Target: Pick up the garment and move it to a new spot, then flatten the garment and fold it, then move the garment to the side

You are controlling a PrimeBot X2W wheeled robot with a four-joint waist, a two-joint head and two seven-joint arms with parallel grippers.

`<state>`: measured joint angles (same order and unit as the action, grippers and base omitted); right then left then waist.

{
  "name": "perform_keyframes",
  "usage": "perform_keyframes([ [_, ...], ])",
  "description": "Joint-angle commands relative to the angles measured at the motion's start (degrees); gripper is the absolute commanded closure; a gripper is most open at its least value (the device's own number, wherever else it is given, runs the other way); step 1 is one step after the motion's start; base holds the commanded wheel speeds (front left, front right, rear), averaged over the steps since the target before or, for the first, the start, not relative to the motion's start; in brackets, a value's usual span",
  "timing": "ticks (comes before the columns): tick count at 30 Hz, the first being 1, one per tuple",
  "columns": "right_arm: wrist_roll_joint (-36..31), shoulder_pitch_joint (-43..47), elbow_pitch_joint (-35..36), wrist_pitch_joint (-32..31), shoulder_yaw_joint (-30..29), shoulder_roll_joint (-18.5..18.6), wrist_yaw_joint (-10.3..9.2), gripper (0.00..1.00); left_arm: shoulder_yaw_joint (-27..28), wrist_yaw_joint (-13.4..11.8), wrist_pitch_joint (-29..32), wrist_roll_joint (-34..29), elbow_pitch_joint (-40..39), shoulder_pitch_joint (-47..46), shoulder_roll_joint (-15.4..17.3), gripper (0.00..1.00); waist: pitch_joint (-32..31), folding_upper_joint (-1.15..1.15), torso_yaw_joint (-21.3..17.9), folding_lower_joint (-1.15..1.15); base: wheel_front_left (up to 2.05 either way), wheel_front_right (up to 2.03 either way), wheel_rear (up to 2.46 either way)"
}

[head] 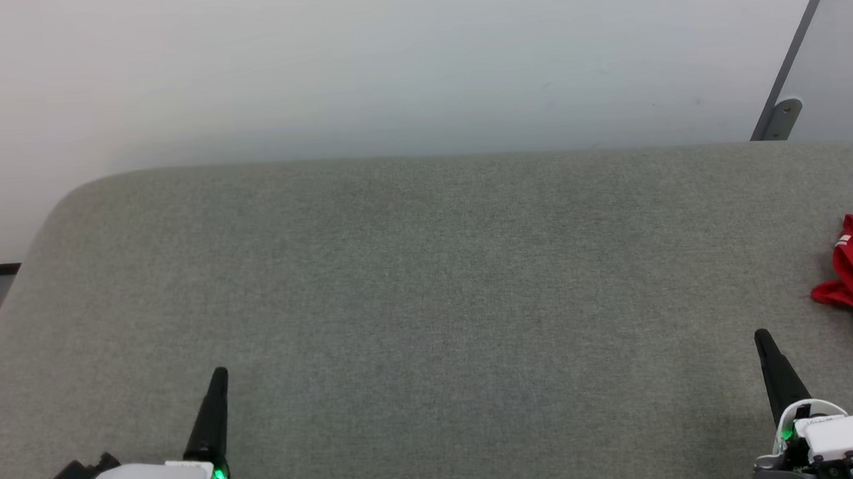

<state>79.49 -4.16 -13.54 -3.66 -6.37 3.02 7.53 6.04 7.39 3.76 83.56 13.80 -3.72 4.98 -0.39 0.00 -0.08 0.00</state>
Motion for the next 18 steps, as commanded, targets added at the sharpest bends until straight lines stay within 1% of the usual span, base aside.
perform_keyframes([
  [1, 1.9, -1.1, 0.1, -0.4, -0.1, -0.1, -0.06, 1.00, 0.3, 0.1, 0.4, 1.4, -0.1, -1.0, -0.2, 1.00, 0.0, 0.00, 0.0, 0.00, 0.00, 0.00, 0.00],
  [18, 9.4, -2.0, -0.3, -2.2, -0.2, -0.2, -0.07, 1.00, 0.5, 0.2, 2.2, 6.4, 0.1, -2.2, -1.6, 1.00, 0.4, 0.00, 0.1, 0.00, 0.00, 0.00, 0.00],
])
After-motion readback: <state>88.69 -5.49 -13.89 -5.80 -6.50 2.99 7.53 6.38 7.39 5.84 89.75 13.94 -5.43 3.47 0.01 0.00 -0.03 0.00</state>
